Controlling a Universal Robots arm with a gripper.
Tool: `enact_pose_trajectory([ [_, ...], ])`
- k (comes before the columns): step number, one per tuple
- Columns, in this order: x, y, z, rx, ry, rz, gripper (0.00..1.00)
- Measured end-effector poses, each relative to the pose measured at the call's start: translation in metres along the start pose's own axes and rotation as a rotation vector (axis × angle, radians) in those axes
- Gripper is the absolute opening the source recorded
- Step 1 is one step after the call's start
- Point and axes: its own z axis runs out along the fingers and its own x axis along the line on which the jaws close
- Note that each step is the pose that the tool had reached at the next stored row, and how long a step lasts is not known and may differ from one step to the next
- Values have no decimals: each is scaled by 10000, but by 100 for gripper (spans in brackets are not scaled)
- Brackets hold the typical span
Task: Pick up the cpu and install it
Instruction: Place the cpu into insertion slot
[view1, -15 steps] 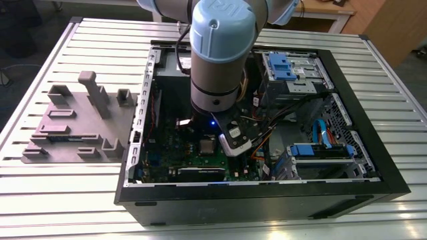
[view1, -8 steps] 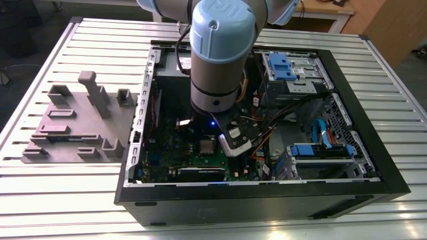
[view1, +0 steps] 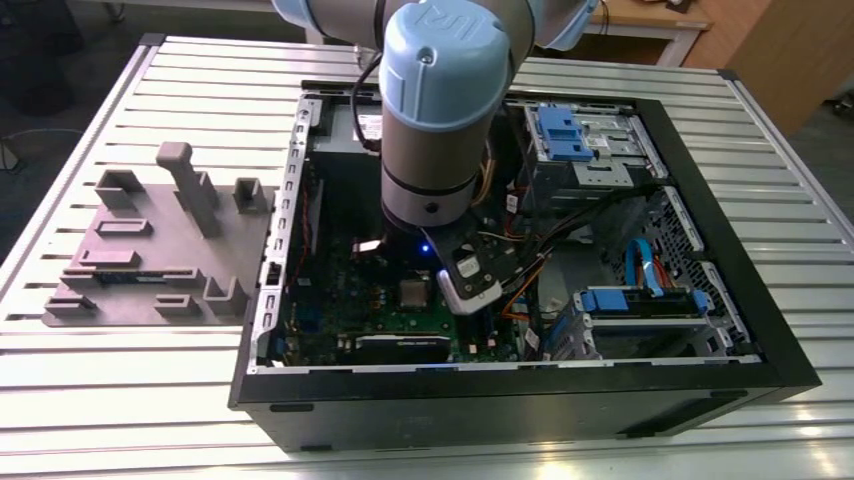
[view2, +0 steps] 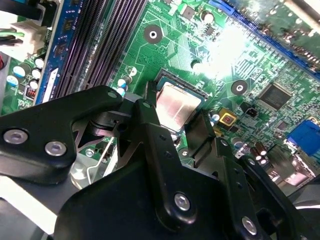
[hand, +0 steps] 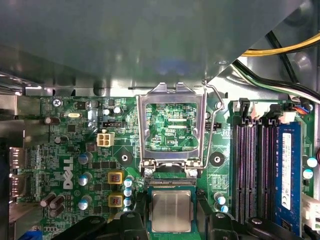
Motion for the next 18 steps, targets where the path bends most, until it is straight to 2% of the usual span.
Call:
enact_pose_trajectory([
  [10,-1,0,24,-9,2,-1,47],
  [12,-3,1,26,-13,-2,-5,48],
  [13,-3,1,26,-12,1,-4,54],
  [18,-1,1,14,-13,3,-1,54],
])
